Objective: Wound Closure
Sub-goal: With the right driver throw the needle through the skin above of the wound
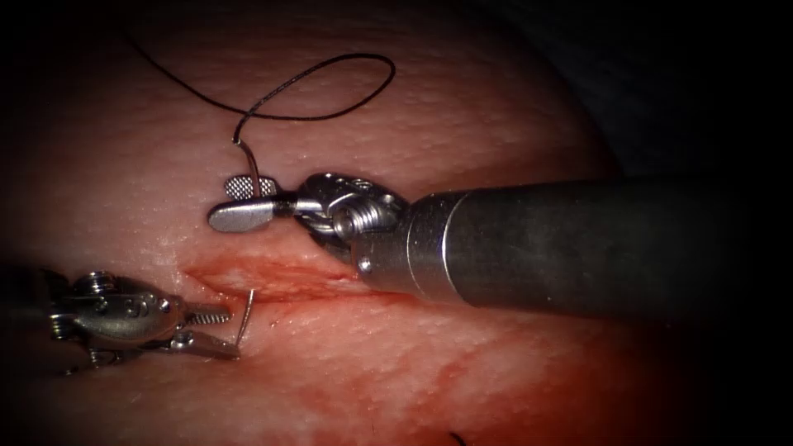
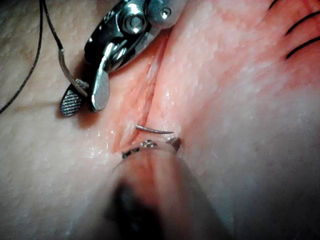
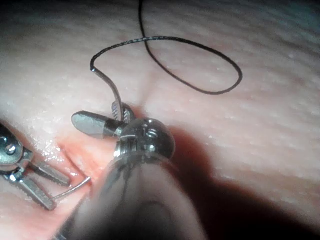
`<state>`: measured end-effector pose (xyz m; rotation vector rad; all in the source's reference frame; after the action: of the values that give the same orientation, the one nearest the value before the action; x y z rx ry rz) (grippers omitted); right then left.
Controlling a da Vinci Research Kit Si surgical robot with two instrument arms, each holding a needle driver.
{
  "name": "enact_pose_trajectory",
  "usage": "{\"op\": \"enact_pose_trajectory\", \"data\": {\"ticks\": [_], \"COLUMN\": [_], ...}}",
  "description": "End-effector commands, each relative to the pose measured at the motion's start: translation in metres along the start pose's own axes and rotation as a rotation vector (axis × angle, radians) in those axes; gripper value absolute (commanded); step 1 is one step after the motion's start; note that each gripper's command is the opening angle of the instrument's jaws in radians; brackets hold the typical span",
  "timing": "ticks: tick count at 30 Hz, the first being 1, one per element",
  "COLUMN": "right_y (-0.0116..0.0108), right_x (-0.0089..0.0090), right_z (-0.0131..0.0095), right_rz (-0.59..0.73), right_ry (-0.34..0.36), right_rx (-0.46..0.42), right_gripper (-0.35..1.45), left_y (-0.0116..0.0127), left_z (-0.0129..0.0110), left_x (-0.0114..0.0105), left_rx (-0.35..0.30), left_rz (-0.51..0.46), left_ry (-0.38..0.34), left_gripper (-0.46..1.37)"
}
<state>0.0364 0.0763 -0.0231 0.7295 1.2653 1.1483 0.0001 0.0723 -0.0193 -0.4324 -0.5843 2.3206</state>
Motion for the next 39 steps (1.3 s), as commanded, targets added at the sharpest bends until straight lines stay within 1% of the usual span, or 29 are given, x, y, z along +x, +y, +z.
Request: {"op": "enact_pose_trajectory", "data": {"ticks": [1,2,6,11,12,17,19,20,24,27,29,35,37,39], "right_y": [0.0000,0.0000,-0.0002,-0.0006,-0.0007,-0.0006,-0.0005,-0.0004,-0.0003,-0.0002,-0.0003,-0.0004,-0.0004,-0.0004], "right_x": [0.0000,0.0002,0.0007,0.0020,0.0025,0.0028,0.0027,0.0025,0.0031,0.0044,0.0047,0.0045,0.0045,0.0045], "right_z": [0.0001,0.0004,0.0010,0.0011,0.0010,0.0006,0.0005,0.0002,-0.0003,-0.0007,-0.0007,-0.0005,-0.0005,-0.0005], "right_rz": [-0.031,-0.082,-0.137,-0.207,-0.220,-0.230,-0.231,-0.233,-0.252,-0.276,-0.294,-0.317,-0.323,-0.329], "right_ry": [0.007,0.007,0.004,0.011,0.015,0.023,0.021,-0.003,-0.013,0.011,0.025,0.023,0.022,0.022], "right_rx": [-0.007,-0.010,-0.008,-0.021,-0.028,-0.039,-0.048,-0.066,-0.076,-0.085,-0.096,-0.097,-0.097,-0.097], "right_gripper": [1.15,1.18,1.20,1.16,1.13,1.10,1.05,1.00,1.02,1.09,1.08,1.05,1.00,0.89], "left_y": [0.0000,0.0000,0.0000,0.0001,0.0001,0.0001,0.0001,0.0001,0.0001,0.0001,0.0001,0.0001,0.0001,0.0001], "left_z": [0.0000,0.0000,0.0000,0.0000,0.0000,0.0000,0.0000,-0.0001,-0.0001,-0.0001,-0.0001,-0.0001,-0.0001,0.0000], "left_x": [0.0000,0.0000,0.0000,-0.0001,-0.0001,-0.0001,-0.0001,-0.0001,-0.0001,-0.0001,-0.0001,-0.0001,-0.0001,-0.0001], "left_rx": [0.000,0.000,0.000,0.001,0.001,0.000,0.000,0.000,0.000,0.000,0.000,0.000,0.000,0.000], "left_rz": [0.000,0.000,0.000,-0.001,-0.001,-0.001,0.000,-0.001,-0.001,0.000,-0.001,-0.001,-0.001,-0.001], "left_ry": [0.000,0.000,0.000,0.000,0.000,0.000,0.000,0.000,0.000,0.000,0.000,0.000,0.000,0.000], "left_gripper": [0.31,0.31,0.31,0.31,0.31,0.30,0.30,0.30,0.30,0.29,0.30,0.29,0.29,0.29]}}
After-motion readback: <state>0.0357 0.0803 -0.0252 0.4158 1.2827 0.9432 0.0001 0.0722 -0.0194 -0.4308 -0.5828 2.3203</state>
